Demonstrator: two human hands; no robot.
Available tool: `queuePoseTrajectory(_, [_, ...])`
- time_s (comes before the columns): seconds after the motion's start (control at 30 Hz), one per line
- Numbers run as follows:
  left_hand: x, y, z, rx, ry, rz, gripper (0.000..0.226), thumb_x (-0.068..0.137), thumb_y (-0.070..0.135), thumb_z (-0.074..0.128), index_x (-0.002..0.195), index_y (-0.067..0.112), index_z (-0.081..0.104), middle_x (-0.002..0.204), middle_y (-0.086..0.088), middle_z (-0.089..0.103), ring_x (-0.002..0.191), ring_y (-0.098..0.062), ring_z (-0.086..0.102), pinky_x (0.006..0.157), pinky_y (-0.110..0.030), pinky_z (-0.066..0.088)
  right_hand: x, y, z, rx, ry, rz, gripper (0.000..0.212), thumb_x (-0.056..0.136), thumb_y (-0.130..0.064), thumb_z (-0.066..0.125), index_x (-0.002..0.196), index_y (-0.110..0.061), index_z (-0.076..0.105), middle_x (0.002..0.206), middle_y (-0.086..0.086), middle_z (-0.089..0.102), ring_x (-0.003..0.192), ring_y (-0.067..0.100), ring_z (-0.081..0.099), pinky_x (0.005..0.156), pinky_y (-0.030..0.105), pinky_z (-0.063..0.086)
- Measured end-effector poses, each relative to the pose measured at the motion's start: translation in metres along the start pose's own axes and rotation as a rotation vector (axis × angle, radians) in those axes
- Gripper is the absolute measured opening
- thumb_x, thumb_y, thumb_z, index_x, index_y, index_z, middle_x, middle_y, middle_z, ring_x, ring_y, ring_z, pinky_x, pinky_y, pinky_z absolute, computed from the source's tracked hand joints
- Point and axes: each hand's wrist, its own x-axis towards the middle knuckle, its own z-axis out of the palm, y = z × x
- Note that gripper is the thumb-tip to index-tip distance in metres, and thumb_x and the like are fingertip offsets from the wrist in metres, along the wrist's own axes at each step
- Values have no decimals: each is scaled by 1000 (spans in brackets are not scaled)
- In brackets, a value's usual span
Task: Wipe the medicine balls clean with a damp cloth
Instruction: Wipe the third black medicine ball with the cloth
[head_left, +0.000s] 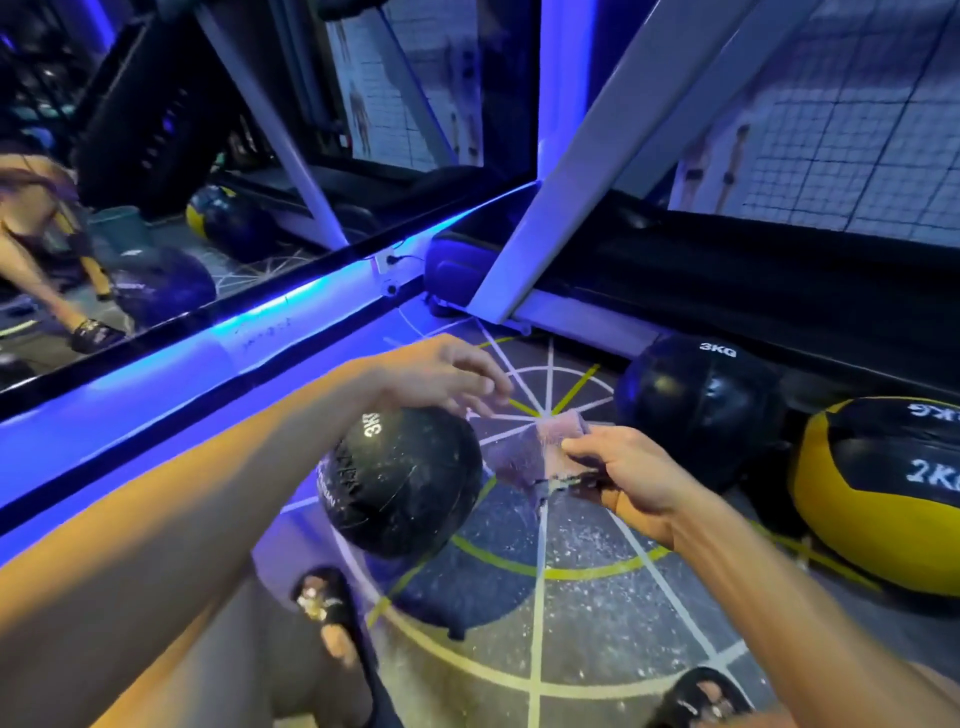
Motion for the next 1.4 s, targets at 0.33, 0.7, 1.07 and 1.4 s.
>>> queuePoseTrajectory(0.33, [29, -248, -7, 343, 364, -532, 60, 94, 55, 49, 133, 10, 59, 137, -13, 61, 128, -36, 57, 102, -41, 47, 59, 10, 18, -273, -59, 63, 23, 102, -6, 53, 105, -3, 76, 99, 24, 76, 80, 27, 73, 77, 39, 60])
queuePoseTrajectory(0.7, [25, -242, 88, 628, 269, -377, 63, 95, 65, 44, 149, 35, 48, 161, 5, 37, 134, -31, 42, 108, -43, 42, 58, 5, 14, -472, -40, 65, 24, 100, 0, 55, 103, -9, 77, 87, 13, 78, 69, 17, 74, 60, 22, 55])
queuePoseTrajectory(1.07, [74, -206, 43, 575, 399, -344, 42, 91, 65, 62, 123, 38, 65, 121, 4, 68, 111, -28, 66, 81, -39, 52, 27, 14, -9, -696, 72, -3, 14, 96, -15, 66, 92, -20, 78, 86, 13, 75, 73, 23, 67, 86, 51, 54])
queuePoseTrajectory(1.4, [69, -170, 99, 1112, 242, -15, 22, 110, 33, 43, 116, 19, 59, 111, 1, 60, 98, -27, 70, 58, -37, 44, 12, 15, -54, -795, 217, -36, 13, 94, -21, 63, 94, -25, 76, 80, 2, 76, 78, 24, 72, 80, 49, 57])
